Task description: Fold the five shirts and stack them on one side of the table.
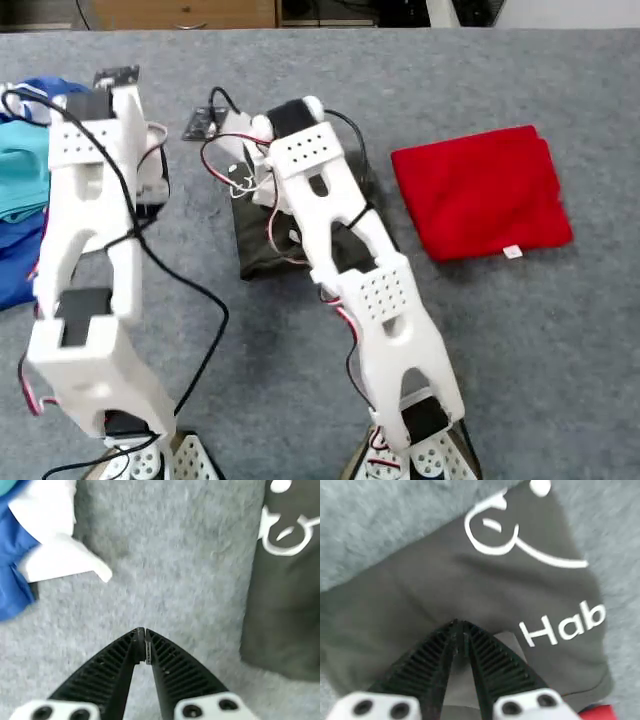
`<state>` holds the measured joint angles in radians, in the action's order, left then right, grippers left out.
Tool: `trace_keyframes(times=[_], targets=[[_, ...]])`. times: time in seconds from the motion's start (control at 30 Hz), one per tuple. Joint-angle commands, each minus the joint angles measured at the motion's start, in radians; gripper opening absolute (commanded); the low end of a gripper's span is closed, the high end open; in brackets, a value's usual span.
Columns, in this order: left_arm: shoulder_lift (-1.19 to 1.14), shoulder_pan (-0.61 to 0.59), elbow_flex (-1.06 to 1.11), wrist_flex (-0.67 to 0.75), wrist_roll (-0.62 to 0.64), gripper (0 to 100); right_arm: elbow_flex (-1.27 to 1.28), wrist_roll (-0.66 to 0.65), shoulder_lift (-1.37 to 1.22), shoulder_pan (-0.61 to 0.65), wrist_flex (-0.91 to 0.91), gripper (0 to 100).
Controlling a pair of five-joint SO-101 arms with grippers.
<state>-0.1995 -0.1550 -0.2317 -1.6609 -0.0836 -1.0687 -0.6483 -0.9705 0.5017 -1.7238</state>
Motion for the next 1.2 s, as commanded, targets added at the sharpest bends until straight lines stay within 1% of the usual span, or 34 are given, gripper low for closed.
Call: trace_keyframes(times=[0.0, 0.17, 0.3, 0.53, 0.7, 0.83, 1.0, 1.17], targets=[[0.162, -0.005, 0.222, 0.115, -0.032, 2, -0.007, -0.005, -0.008, -0.065, -0.057, 0.2], [0.278, -0.009, 0.482, 0.261, -0.043, 2, 0.097, -0.008, 0.012, -0.111, -0.064, 0.2], [0.325, -0.012, 0.569, 0.292, -0.043, 2, 0.274, -0.008, 0.111, -0.160, -0.064, 0.2], [0.332, 0.003, 0.572, 0.293, -0.038, 2, 0.527, -0.017, 0.397, -0.242, -0.054, 0.2], [0.332, 0.055, 0.574, 0.293, -0.037, 2, 0.636, -0.041, 0.547, -0.243, -0.040, 0.2], [0.332, 0.120, 0.566, 0.298, -0.035, 2, 0.734, -0.044, 0.596, -0.246, 0.028, 0.2], [0.331, 0.209, 0.526, 0.376, 0.015, 2, 0.941, -0.044, 0.602, -0.285, 0.178, 0.2], [0.323, 0.293, 0.468, 0.555, 0.052, 2, 1.090, -0.046, 0.679, -0.354, 0.195, 0.2]])
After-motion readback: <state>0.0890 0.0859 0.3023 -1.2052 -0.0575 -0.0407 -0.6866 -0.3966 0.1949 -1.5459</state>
